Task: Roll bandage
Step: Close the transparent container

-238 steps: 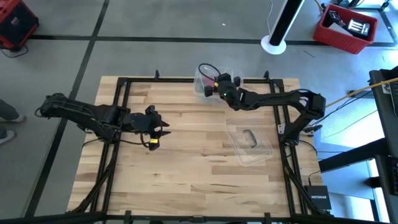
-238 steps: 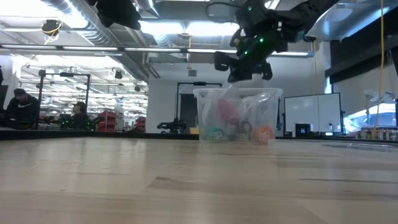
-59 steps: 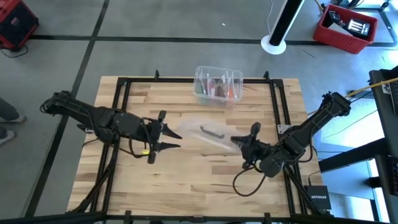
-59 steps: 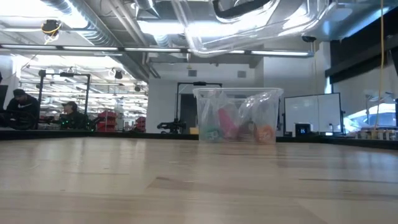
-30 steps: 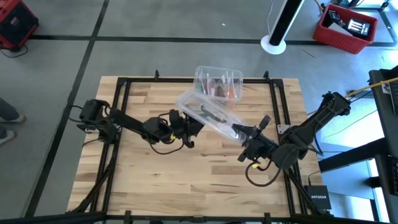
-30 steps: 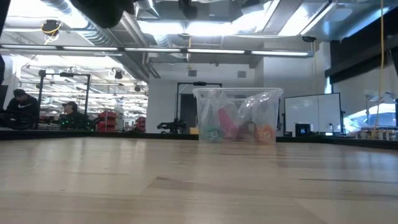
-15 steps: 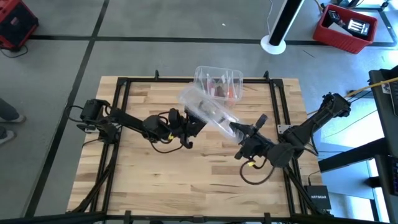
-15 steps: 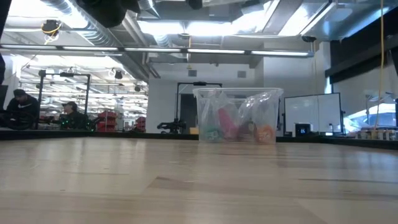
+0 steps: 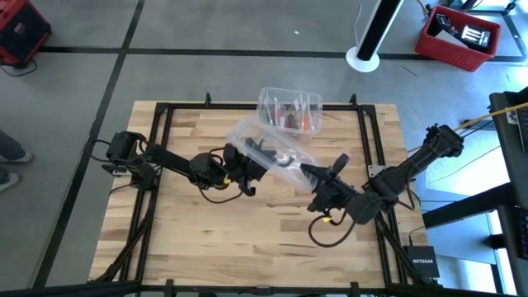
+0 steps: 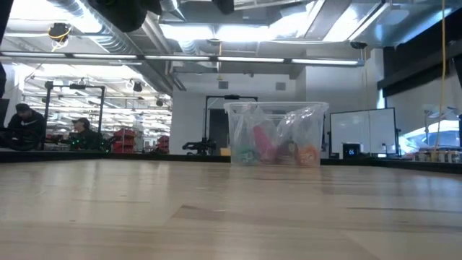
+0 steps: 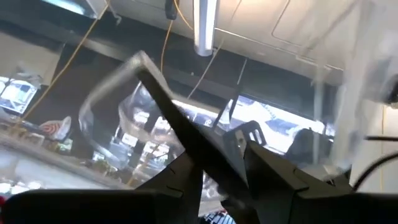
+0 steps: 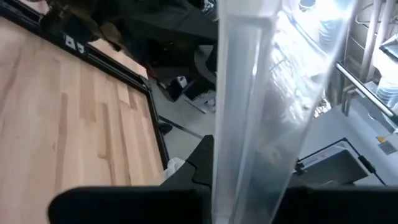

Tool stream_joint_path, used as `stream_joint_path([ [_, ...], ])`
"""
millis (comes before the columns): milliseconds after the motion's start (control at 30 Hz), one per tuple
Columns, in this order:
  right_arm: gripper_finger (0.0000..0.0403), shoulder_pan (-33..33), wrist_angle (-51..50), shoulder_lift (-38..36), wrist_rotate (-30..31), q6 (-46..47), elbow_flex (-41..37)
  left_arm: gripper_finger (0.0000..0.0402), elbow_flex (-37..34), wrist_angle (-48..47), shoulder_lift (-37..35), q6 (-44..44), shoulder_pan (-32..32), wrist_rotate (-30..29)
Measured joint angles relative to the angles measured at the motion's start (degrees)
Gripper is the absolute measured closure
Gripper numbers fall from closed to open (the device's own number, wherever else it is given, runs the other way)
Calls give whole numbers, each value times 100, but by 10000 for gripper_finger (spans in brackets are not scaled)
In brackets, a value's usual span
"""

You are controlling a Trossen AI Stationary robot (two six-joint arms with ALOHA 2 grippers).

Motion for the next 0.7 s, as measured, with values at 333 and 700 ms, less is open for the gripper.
stream_joint_path([
  [333, 321, 8, -13, 8, 152, 155, -2, 381, -2, 25, -5, 196, -4, -5],
  [700, 170, 665, -647, -618, 15, 1047, 0, 381, -2, -1161, -1005, 1468, 196, -245],
])
